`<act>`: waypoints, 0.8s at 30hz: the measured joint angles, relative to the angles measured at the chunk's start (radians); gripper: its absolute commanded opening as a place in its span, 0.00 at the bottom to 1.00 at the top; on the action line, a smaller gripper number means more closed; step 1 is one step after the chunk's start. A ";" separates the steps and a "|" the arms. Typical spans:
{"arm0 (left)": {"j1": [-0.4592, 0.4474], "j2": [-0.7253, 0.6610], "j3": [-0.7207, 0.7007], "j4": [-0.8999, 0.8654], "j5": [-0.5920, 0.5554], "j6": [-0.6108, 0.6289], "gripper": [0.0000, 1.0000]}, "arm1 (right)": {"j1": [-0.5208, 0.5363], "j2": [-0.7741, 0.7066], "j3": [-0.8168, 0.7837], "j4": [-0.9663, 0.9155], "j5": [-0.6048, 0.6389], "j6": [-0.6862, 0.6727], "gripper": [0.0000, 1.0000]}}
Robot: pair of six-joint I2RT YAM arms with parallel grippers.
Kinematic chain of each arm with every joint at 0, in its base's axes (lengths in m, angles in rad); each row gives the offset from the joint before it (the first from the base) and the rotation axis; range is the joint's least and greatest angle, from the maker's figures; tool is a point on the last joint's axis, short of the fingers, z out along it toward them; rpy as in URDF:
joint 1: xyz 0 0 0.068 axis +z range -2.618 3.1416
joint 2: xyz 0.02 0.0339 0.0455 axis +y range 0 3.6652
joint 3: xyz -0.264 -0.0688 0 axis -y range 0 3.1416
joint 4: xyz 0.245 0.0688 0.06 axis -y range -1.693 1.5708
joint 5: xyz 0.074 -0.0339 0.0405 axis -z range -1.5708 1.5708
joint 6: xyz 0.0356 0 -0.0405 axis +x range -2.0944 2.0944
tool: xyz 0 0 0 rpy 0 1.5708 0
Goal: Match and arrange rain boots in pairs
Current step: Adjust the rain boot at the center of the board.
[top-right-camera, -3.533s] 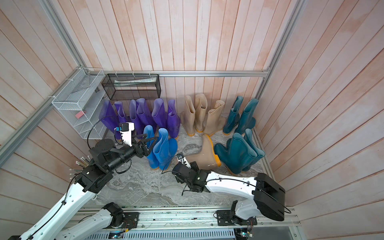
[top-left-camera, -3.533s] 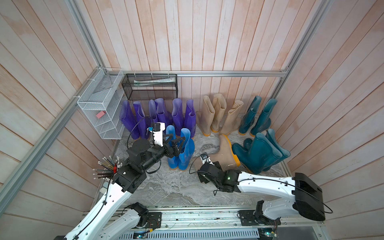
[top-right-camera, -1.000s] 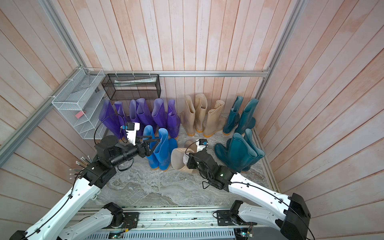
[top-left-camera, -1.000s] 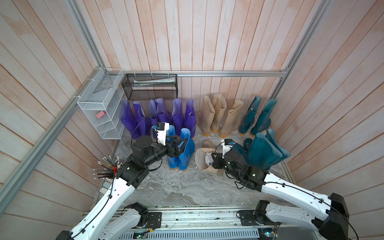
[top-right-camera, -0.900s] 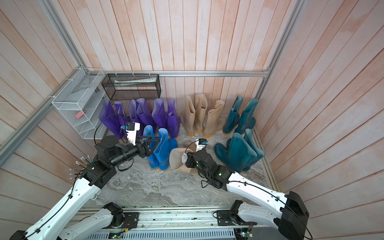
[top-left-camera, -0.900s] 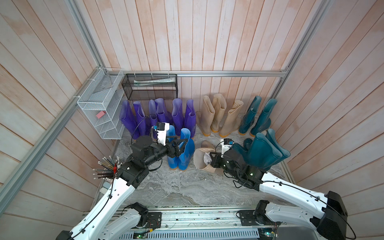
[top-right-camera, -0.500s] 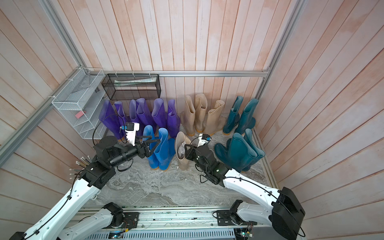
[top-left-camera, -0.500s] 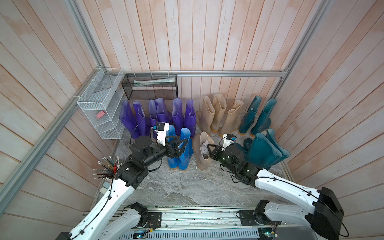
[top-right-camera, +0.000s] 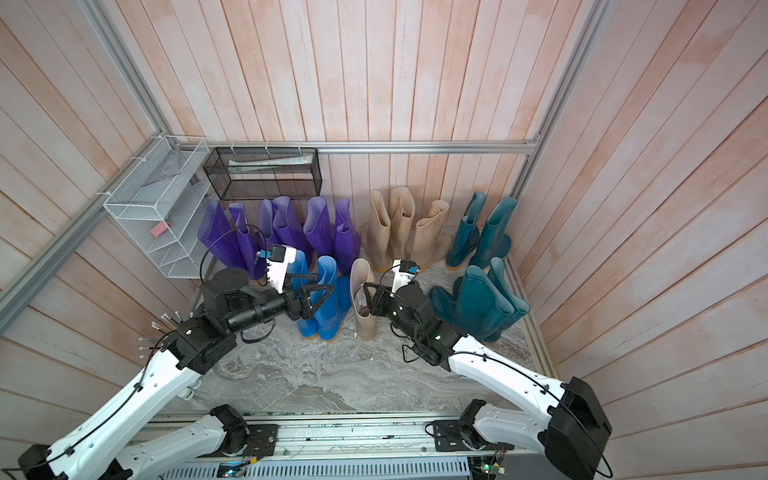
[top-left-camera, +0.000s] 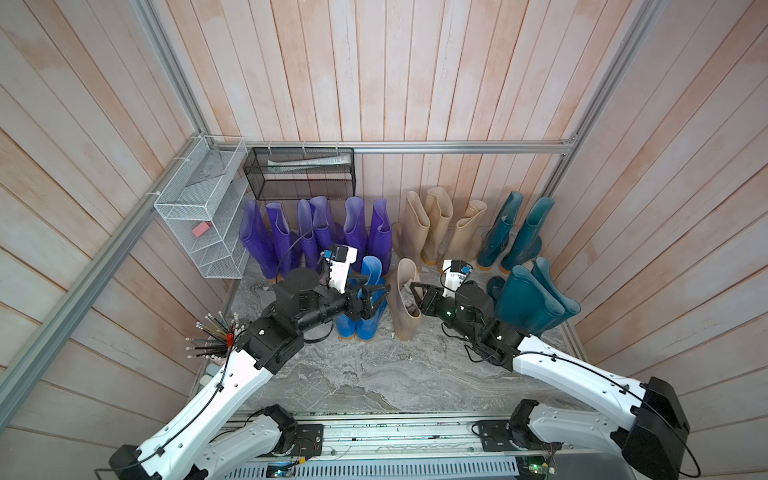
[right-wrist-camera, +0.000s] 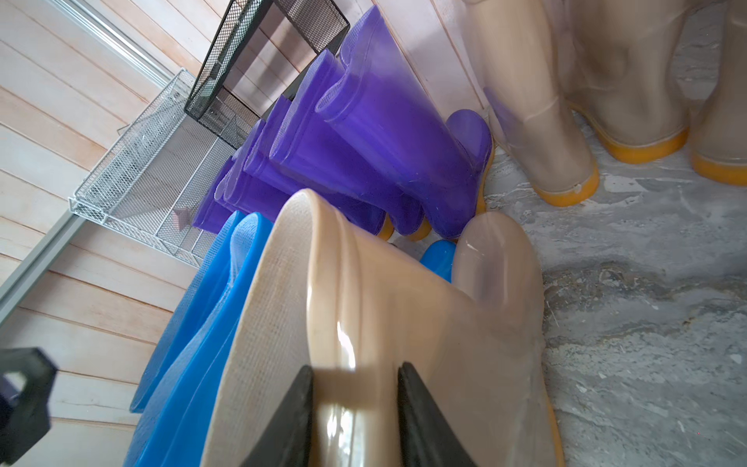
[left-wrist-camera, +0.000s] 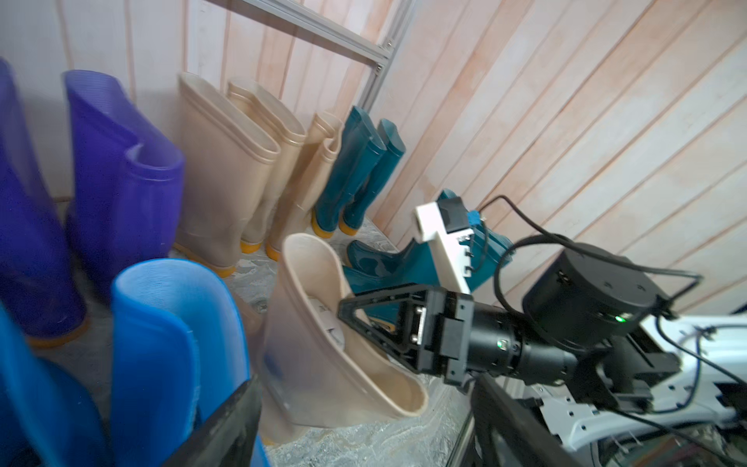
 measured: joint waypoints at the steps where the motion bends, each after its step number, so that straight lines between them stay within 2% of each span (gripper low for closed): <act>1: -0.042 0.016 0.015 -0.003 -0.031 0.004 0.85 | 0.000 0.000 0.000 0.000 -0.003 -0.004 0.36; 3: -0.105 0.049 0.032 -0.004 -0.087 0.005 0.85 | 0.000 0.000 0.000 0.001 -0.006 -0.015 0.36; 6: -0.141 0.114 0.037 -0.003 -0.160 -0.006 0.83 | 0.000 -0.001 0.000 0.001 -0.010 -0.023 0.36; 7: -0.143 0.136 0.037 -0.002 -0.178 -0.014 0.81 | 0.000 -0.001 0.000 0.002 -0.013 -0.023 0.36; 11: -0.148 0.218 0.038 0.006 -0.251 -0.033 0.63 | 0.000 -0.011 -0.006 0.005 -0.017 -0.023 0.36; 15: -0.162 0.233 0.037 0.029 -0.316 -0.056 0.58 | -0.001 -0.038 -0.019 0.005 -0.017 -0.024 0.36; 19: -0.167 0.239 0.031 0.055 -0.332 -0.061 0.51 | -0.009 -0.057 -0.032 0.010 -0.018 -0.029 0.36; 24: -0.168 0.290 0.031 0.088 -0.323 -0.054 0.48 | -0.016 -0.059 -0.037 0.023 -0.029 -0.031 0.36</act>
